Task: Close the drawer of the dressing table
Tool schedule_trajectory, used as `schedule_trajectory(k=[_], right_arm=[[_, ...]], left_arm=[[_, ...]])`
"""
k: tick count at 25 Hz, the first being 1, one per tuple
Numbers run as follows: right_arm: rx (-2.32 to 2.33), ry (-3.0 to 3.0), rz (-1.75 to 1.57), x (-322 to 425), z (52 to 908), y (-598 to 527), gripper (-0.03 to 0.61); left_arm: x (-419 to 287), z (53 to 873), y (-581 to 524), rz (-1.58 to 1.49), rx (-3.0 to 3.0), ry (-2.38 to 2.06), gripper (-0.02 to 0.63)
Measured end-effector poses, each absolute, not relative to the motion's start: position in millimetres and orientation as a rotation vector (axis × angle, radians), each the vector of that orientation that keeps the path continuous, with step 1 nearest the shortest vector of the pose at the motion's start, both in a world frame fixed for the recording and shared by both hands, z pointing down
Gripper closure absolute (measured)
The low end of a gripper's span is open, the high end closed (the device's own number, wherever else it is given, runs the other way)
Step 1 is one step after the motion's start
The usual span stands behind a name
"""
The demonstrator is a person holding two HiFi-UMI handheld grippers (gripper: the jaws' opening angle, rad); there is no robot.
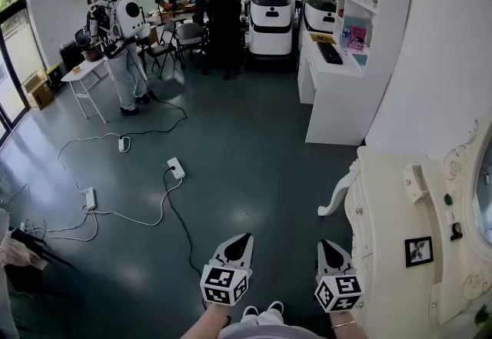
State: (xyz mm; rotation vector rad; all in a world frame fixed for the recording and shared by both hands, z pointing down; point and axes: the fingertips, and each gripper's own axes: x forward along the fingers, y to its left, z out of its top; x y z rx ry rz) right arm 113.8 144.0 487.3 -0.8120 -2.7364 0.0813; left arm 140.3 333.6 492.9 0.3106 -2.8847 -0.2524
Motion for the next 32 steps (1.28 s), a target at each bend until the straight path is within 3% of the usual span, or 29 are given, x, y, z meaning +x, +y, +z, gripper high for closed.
schedule_trajectory(k=[22,24,28,32], right_arm=[[-0.806,-2.769,0.122,90.2,485.3,104.0,0.575],[-0.809,-2.769,0.123,91.1,486.2,100.5,0.575],[-0.81,-2.78,0.126,91.6,484.5,91.0,0.575],[-0.81,-2.787,0.135,92.1,482.5,83.4,0.575]], left_arm=[[117.4,500.1,299.9,-0.22,0.295,-2.88,0.609],[116.8,500.0,297.6,-0.223,0.29,-2.883,0.548],[115.3,496.9,289.3,-0.23,0.312,-2.897,0.506],[115.6,495.8,283.0,-0.244,0.321,-2.899,0.422]])
